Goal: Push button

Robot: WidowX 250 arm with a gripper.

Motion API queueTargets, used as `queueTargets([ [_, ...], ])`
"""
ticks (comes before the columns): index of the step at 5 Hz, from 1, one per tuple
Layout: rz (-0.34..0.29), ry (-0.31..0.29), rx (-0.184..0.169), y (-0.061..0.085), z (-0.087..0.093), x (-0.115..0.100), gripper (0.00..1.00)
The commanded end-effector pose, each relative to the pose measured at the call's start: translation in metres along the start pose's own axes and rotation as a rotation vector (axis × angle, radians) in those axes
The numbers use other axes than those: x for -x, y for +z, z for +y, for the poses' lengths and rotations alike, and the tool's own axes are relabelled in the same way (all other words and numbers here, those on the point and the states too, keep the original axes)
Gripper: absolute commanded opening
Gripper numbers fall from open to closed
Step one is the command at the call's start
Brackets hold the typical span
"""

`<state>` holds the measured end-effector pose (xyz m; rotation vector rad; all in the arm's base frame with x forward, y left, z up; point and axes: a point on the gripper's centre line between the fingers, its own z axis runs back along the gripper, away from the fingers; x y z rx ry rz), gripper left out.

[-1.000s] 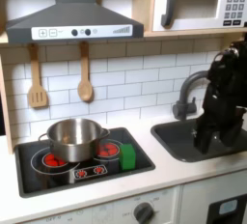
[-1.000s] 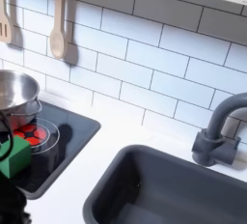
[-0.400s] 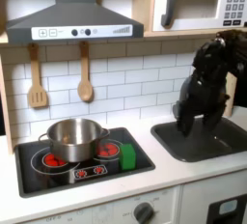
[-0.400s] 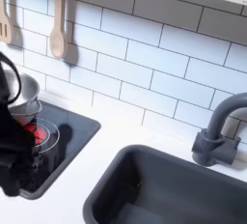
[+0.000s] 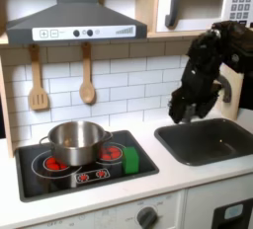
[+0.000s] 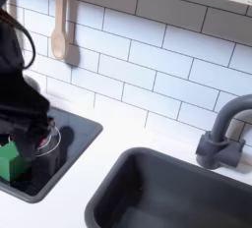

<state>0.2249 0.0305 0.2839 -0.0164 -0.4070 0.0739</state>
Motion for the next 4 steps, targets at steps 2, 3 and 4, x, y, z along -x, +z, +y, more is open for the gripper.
queueTargets([
  [2,-0.119,0.036,-0.014,0.004,0.025,-0.036,0.00],
  [3,-0.154,0.043,-0.028,0.007,0.030,-0.046,0.00],
  [4,-0.195,0.036,-0.032,0.006,0.035,-0.059,0.00],
])
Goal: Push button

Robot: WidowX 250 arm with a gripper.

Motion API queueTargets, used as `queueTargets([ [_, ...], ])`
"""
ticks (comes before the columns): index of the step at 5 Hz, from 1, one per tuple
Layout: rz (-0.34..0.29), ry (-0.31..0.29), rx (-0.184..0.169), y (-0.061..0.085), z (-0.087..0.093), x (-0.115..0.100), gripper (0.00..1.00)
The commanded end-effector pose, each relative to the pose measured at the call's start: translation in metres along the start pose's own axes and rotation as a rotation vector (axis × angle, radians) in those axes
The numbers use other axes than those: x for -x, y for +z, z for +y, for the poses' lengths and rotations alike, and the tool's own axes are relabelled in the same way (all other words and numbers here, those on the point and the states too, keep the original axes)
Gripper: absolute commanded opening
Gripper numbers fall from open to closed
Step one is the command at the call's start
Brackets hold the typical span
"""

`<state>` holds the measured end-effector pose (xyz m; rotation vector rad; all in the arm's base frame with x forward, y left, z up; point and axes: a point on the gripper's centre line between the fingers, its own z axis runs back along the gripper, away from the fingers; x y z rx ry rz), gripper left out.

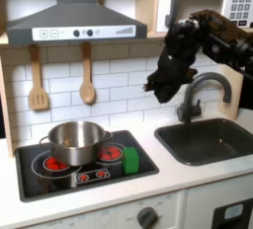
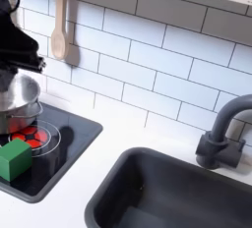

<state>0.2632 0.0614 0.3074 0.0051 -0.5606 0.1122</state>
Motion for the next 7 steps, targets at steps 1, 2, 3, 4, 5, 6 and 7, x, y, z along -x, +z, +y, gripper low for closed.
queueTargets([
  [1,-0.075,0.002,-0.021,-0.007,0.015,-0.024,0.00],
  [2,-0.122,0.000,-0.030,-0.006,0.021,-0.036,0.00],
  [3,-0.149,0.005,-0.038,-0.005,0.027,-0.046,0.00],
  [4,-0.189,0.017,-0.037,-0.002,0.032,-0.056,0.00],
  [5,-0.218,0.025,-0.047,0.001,0.040,-0.065,0.00],
  [6,-0.251,0.018,-0.045,0.001,0.047,-0.073,0.00],
  [7,-0.284,0.023,-0.049,0.005,0.054,-0.081,0.00],
])
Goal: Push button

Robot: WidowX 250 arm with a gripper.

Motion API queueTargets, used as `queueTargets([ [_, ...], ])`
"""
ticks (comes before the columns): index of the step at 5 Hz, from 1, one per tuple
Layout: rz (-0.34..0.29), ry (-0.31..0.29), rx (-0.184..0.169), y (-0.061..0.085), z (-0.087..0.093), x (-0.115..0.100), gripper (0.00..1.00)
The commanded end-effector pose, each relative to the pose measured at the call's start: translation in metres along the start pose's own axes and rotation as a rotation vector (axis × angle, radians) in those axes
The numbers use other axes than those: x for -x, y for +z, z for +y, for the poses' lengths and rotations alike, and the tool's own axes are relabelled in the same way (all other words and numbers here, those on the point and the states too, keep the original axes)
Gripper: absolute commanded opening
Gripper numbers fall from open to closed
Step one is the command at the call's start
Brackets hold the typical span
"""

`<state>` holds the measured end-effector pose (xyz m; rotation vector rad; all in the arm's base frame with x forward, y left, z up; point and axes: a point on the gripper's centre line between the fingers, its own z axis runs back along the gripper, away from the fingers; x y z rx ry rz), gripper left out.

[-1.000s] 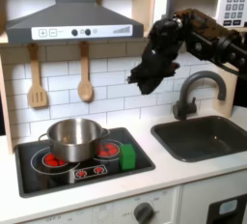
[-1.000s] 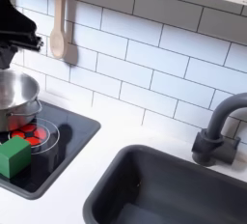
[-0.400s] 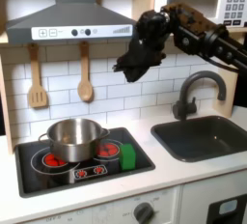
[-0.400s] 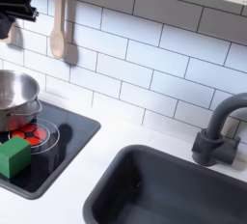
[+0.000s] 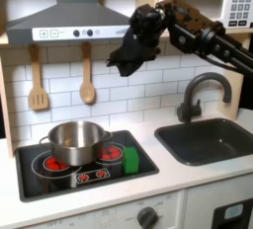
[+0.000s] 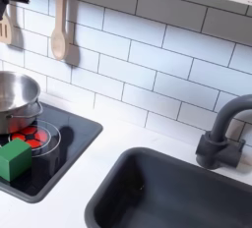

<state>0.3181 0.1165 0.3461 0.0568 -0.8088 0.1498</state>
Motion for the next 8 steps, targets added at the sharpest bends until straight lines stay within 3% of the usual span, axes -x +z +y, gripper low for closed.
queueTargets([
  [1,-0.057,0.002,0.003,0.003,0.011,-0.016,0.00],
  [5,-0.142,0.024,0.011,0.013,0.028,-0.041,0.00],
  [8,-0.182,0.036,0.026,0.012,0.034,-0.055,0.00],
])
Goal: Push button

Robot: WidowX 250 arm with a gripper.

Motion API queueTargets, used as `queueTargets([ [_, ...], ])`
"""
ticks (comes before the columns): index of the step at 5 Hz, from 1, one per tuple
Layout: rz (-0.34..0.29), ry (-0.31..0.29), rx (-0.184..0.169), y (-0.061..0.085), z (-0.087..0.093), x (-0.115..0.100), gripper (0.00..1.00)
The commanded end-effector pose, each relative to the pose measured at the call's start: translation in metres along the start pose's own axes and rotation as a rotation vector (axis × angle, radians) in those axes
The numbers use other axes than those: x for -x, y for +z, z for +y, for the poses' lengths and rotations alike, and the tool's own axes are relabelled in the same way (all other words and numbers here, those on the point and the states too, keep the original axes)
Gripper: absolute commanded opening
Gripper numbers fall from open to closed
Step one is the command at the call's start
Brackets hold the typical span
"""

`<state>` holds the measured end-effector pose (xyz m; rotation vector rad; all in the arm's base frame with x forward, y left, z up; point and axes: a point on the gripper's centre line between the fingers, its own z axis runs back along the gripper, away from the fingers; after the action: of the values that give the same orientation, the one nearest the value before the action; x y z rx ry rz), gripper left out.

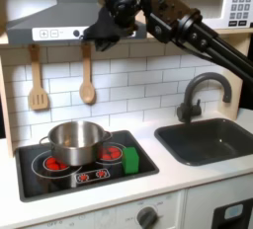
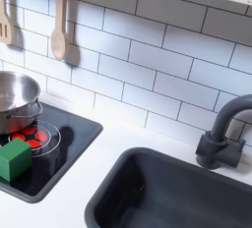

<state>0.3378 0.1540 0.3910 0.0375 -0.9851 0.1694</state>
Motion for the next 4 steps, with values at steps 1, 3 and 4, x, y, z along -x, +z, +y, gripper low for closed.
queueTargets([
  [1,-0.014,0.003,0.007,-0.004,0.000,-0.008,0.00],
  [3,-0.021,0.015,0.006,-0.007,0.004,-0.015,0.00],
  [4,-0.021,0.014,0.010,-0.009,0.003,-0.018,0.00],
])
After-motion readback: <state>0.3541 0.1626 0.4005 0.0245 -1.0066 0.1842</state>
